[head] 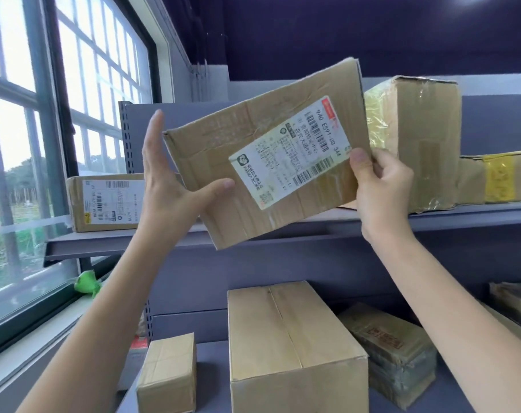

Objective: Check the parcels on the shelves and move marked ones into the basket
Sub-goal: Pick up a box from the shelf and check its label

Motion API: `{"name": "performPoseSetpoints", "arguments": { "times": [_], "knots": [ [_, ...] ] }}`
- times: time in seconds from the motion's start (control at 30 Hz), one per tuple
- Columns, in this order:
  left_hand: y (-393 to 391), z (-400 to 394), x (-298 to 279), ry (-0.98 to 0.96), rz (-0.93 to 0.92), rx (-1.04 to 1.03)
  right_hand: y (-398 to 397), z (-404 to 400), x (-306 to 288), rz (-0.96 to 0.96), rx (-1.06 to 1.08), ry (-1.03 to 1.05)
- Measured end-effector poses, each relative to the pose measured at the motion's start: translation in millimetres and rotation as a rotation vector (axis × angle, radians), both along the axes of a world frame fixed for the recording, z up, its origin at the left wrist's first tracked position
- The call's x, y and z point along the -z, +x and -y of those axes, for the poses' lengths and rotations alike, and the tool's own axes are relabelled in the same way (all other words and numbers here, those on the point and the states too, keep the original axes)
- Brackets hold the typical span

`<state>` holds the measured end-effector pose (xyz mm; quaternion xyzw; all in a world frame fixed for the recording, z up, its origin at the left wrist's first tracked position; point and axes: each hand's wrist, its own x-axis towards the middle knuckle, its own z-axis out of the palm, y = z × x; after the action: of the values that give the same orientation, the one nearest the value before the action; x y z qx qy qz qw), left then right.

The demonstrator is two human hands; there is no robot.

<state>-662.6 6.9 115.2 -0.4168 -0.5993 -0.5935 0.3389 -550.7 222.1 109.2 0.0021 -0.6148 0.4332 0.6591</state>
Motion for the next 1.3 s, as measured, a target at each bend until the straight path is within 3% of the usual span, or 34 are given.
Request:
{"name": "performPoseSetpoints", "arguments": {
  "times": [0.13,0.37,0.5,0.8,0.97,1.3],
  "knots": [
    [3.6,7.7,-10.1,0.018,-0.093,-0.134,4.6,6.6,-16.9,-0.041,-0.004,0.028],
    [-8.3,2.1,-10.2,0.129,0.008,-0.119,-11.4,7.9,-6.1,0.147,-0.046,0.077],
    [-10.1,-8.0,-9.2,-0.034,0.0,-0.129,-18.2,-0.3,9.9,0.195,-0.034,0.056],
    [-29.9,-23.1,13.4,-0.309,0.038,-0.228,-34.9,-4.5,18.6,0.566,0.078,0.201],
    [-45.3,-30.1,17.0,-0.497,0.164,-0.295,-52.0,-1.4,12.7,0.702,0.157,0.241],
    [-66.6,-40.2,10.6,-0.533,0.259,-0.344,-76.3,-1.1,-1.7,0.858,0.213,0.236]
  ]
}}
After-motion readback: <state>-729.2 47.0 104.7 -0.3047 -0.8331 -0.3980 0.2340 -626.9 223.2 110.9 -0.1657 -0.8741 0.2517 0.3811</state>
